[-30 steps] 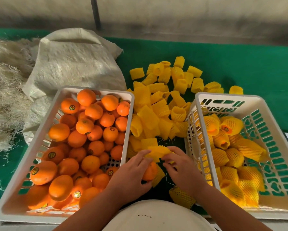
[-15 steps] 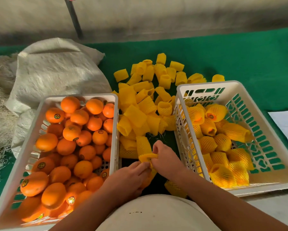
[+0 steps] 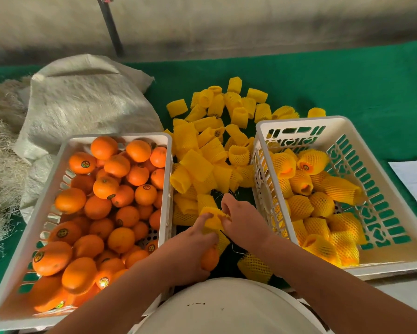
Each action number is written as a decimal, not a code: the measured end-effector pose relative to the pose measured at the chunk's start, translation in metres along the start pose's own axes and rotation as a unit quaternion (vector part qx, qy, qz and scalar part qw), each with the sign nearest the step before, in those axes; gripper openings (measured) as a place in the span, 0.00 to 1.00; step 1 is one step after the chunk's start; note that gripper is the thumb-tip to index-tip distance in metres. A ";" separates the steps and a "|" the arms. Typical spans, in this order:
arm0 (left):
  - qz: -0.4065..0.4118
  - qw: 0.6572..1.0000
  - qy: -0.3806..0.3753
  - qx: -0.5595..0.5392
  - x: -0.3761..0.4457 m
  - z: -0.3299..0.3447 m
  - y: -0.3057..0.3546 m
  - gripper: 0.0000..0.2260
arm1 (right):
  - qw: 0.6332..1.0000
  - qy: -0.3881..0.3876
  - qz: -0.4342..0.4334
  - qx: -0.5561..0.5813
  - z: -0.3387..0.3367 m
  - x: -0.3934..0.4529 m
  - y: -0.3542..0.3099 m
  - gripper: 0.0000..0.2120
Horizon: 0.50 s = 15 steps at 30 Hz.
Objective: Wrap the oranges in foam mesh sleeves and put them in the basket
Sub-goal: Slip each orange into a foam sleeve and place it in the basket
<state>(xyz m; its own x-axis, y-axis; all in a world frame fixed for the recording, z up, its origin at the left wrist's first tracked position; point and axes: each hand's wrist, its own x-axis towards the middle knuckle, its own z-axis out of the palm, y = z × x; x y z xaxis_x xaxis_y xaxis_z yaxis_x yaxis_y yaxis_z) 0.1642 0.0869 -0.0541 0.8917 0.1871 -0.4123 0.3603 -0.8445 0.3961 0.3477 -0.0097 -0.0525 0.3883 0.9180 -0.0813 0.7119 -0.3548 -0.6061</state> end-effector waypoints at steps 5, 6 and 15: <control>-0.018 0.999 -0.047 0.003 -0.001 -0.021 0.000 0.33 | 1.000 -0.031 0.003 0.002 0.001 -0.002 0.006 0.16; -0.022 0.999 -0.050 -0.005 -0.003 -0.024 -0.001 0.32 | 0.999 -0.031 0.010 0.007 -0.001 -0.001 0.009 0.16; -0.103 0.970 -0.006 -0.221 -0.008 -0.071 -0.017 0.28 | 0.993 -0.053 -0.085 -0.061 -0.028 0.001 0.005 0.18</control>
<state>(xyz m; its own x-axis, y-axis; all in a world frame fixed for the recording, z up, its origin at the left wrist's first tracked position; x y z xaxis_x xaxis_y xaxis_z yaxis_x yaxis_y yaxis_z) 0.1702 0.1349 0.0008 0.7854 0.3212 -0.5292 0.6159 -0.4907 0.6163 0.3681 -0.0160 -0.0332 0.1977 0.9776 -0.0721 0.8304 -0.2061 -0.5177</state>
